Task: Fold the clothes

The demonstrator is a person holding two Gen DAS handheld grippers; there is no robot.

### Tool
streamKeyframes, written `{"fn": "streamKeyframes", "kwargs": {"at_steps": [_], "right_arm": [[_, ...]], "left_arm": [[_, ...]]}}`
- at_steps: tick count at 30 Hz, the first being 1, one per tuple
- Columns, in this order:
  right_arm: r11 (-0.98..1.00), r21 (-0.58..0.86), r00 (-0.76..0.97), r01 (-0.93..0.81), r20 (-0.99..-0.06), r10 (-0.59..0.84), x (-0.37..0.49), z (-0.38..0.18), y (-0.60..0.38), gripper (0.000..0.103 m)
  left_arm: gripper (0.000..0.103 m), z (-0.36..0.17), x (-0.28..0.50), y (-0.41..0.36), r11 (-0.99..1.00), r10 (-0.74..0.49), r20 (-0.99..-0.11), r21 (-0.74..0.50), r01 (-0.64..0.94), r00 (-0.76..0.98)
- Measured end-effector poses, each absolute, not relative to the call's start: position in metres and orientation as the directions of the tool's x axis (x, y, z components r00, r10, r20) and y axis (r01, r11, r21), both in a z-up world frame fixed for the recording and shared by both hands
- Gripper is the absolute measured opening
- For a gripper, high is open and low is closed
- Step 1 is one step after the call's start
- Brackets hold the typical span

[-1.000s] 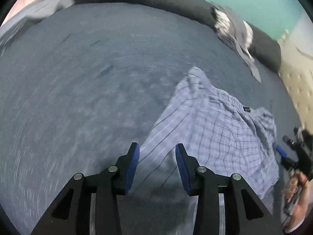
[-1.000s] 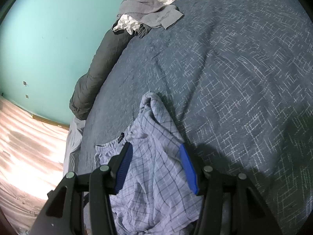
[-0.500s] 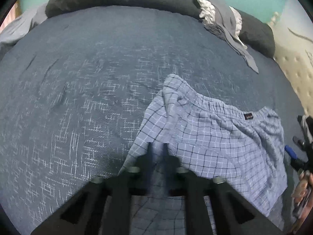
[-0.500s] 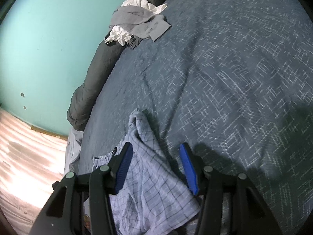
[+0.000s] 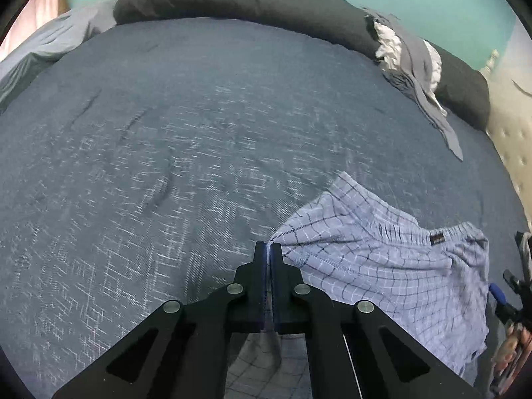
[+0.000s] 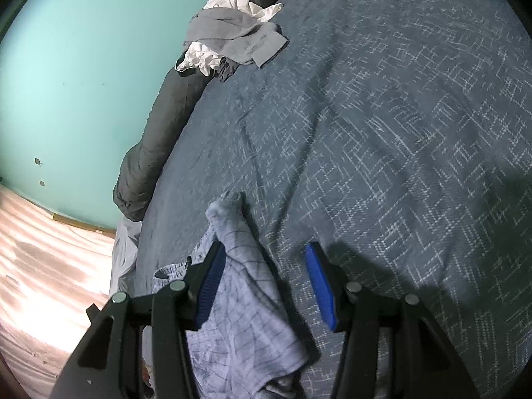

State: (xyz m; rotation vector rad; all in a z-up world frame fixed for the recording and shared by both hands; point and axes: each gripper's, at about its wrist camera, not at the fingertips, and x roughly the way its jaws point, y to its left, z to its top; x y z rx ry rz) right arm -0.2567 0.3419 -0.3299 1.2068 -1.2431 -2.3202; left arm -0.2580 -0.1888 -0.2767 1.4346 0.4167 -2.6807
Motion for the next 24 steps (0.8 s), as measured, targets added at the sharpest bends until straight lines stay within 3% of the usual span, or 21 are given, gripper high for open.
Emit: {"fn": "streamKeyframes", "kwargs": {"at_steps": [8,11,13,15,24], "right_arm": [[-0.627,0.767,-0.596,-0.136,-0.569,-0.567,-0.26,-0.332,0.331,0.052],[-0.627,0.767,-0.588,-0.136,-0.572,-0.572,-0.26,-0.334,0.329,0.052],[-0.627,0.767,-0.589,-0.138,-0.572,-0.57,-0.258,-0.333,0.328,0.052],[-0.627,0.767,-0.592,-0.138,-0.571,-0.569,-0.257,-0.333,0.327,0.052],[-0.647,0.759,-0.579,-0.078,-0.562,-0.59,-0.261,-0.319,0.317,0.052]], "left_arm": [[0.002,-0.283,-0.268,-0.2,-0.946,0.073,-0.839,-0.23,0.23,-0.538],[0.007,-0.276,-0.26,-0.196,-0.946,0.075,-0.819,-0.24,0.22,-0.569],[0.031,-0.273,-0.25,-0.194,-0.941,0.086,-0.809,-0.257,0.218,-0.581],[0.04,-0.271,-0.24,-0.191,-0.935,0.101,-0.8,-0.28,0.218,-0.592],[0.04,-0.27,-0.26,-0.178,-0.951,0.147,-0.773,-0.282,0.126,-0.618]]}}
